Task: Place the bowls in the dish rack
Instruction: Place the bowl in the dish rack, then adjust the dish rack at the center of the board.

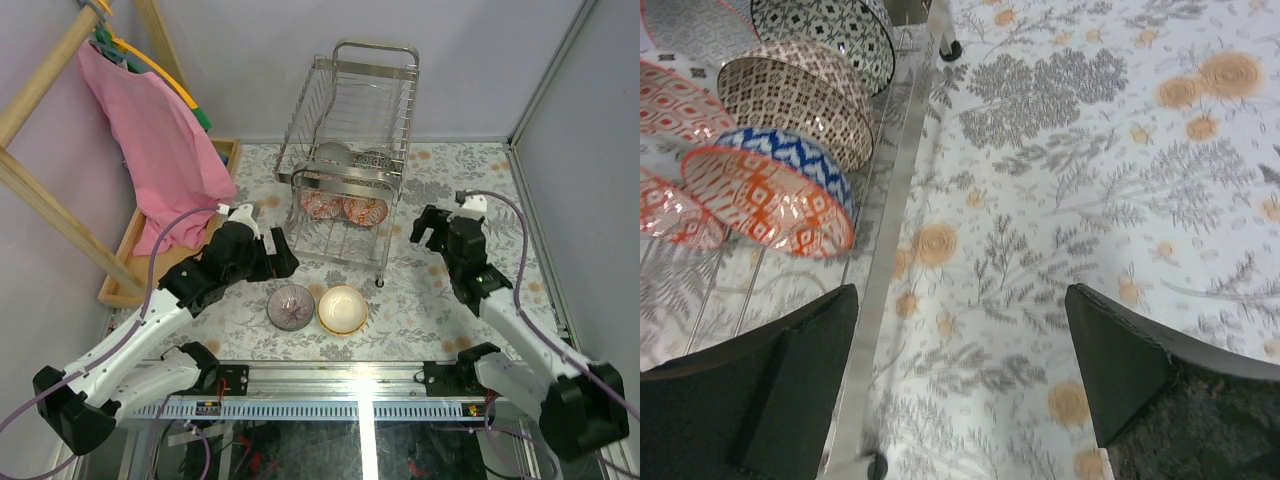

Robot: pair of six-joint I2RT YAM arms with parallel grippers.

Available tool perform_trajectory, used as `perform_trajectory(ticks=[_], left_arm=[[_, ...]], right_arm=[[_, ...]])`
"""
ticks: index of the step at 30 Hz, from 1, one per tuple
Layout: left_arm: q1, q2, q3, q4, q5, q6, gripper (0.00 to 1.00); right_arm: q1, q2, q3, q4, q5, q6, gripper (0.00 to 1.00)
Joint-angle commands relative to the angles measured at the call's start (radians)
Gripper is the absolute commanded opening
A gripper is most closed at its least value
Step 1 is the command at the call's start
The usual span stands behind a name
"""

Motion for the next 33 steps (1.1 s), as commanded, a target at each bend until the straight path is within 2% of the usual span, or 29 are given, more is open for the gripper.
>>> perform_trajectory(ticks=[1,4,8,15,19,23,28,33], left_arm=[[-0.005,0.013,0.014,0.103,-0.029,0.024,1.00],[-0.005,0.032,-0.006,0.149,-0.038,0.043,1.00],[-0.006,0.048,-0.021,0.195,-0.062,0.068,1.00],[-0.008,0.058,-0.060,0.261,-0.183,0.117,1.00],[-0.012,0.064,-0.081,0.335,-0.222,0.129,1.00],[-0.029,0.091,-0.108,0.430,-0.232,0.146,0.96],[-0.074,0.161,-0.114,0.509,-0.230,0.187,0.86],[-0.168,0.213,-0.117,0.565,-0.285,0.225,0.78]], right_arm=[[-0.005,-0.222,-0.072,-0.200,-0.043,0.076,0.91],[-0.005,-0.376,-0.118,-0.284,-0.126,0.102,0.87],[-0.004,-0.512,-0.180,-0.301,-0.301,0.119,0.84],[-0.002,-0.572,-0.225,-0.272,-0.527,0.155,0.75],[0.010,-0.637,-0.237,-0.265,-0.541,0.172,0.74],[0.018,-0.691,-0.249,-0.244,-0.505,0.181,0.73],[0.033,-0.607,-0.207,-0.192,-0.510,0.156,0.71],[0.066,-0.562,-0.152,-0.182,-0.491,0.130,0.70]])
